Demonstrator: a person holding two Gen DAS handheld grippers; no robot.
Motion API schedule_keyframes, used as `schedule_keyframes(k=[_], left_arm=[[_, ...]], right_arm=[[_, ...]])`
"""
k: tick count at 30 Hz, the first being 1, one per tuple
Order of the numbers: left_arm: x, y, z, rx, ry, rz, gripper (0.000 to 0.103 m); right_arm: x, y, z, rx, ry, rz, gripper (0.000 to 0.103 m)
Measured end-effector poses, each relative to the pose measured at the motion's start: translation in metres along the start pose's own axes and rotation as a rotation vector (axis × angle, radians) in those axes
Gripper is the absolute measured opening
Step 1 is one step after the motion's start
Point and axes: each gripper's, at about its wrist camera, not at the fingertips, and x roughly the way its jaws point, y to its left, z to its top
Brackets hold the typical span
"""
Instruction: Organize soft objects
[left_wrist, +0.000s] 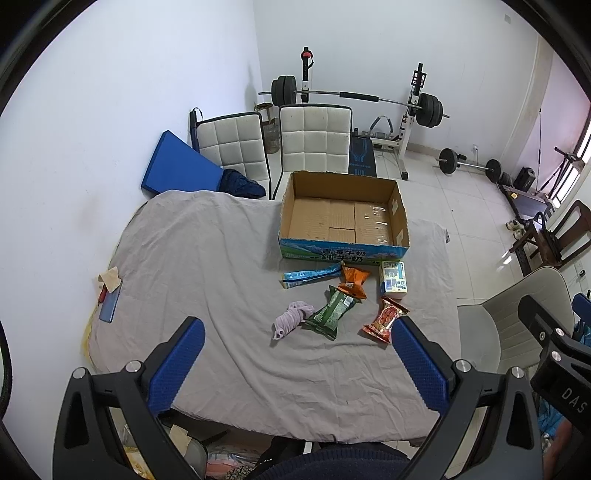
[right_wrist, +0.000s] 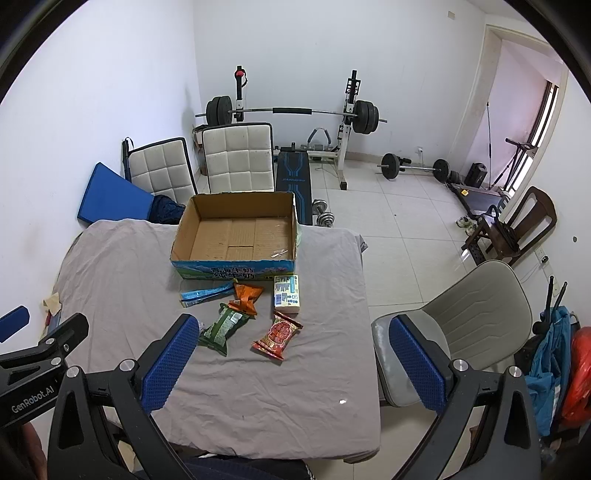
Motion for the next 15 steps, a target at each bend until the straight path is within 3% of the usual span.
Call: schedule_keyframes(k=[10, 15], left_arm=[[0.004, 0.001, -0.004, -0.011, 0.006, -0.003, 0.103], [0.028, 0.009, 0.002, -0.043, 0.008, 0.000, 0.103]], right_arm=[[0.001, 0.000, -0.002, 0.003, 0.006, 0.005, 0.103], [0.021, -0.003, -0.003, 0.026, 0.060, 0.019, 0.103]])
